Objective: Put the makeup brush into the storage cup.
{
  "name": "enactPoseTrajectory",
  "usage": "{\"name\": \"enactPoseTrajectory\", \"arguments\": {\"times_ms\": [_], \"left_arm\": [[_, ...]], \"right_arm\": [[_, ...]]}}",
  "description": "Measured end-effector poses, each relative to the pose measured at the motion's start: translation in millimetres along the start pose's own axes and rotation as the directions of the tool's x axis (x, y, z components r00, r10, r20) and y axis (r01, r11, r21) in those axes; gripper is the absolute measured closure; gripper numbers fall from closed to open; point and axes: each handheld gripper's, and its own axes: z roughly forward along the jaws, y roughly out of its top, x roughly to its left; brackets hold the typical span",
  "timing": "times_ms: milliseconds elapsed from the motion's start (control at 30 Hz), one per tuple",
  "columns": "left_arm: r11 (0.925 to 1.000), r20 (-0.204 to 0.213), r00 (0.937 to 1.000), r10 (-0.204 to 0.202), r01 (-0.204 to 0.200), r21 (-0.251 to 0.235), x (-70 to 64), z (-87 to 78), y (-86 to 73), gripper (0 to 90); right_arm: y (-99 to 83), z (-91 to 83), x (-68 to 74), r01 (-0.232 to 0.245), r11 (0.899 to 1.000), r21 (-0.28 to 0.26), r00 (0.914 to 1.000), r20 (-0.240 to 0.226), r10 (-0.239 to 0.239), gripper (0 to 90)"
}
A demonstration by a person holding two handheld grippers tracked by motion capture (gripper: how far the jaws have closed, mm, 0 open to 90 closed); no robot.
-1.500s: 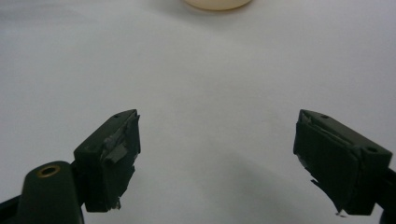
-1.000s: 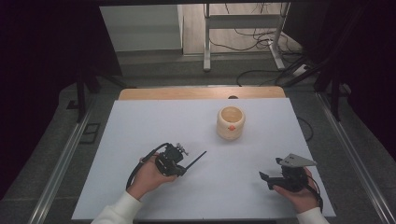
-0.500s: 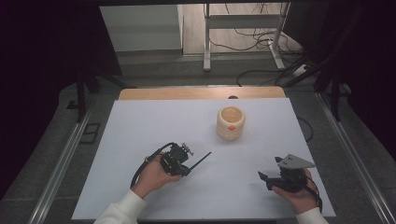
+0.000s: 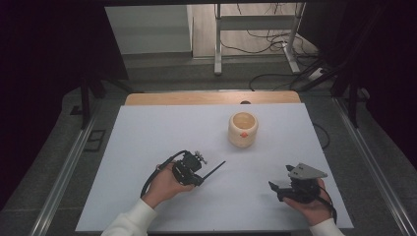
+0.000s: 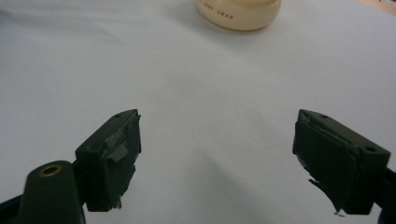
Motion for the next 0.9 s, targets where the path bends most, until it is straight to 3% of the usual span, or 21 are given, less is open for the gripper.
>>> {"name": "enactPoseTrajectory", "arguments": {"times_ms": [267, 900], "left_arm": [[0.9997, 0.0, 0.9998, 0.022, -0.022, 0.011, -5.4, 2.6, 6.7, 84.2], [0.9983, 0.009, 0.9986, 0.052, -0.052, 0.024, -11.9, 6.6, 15.7, 84.1]], "right_arm": [[4.3, 4.0, 8.9, 0.062, 0.998, -0.003, 0.9978, -0.025, -0.062, 16.5], [12.0, 12.1, 23.0, 0.14, 0.99, 0.012, 0.9893, -0.042, -0.14, 17.7]]}}
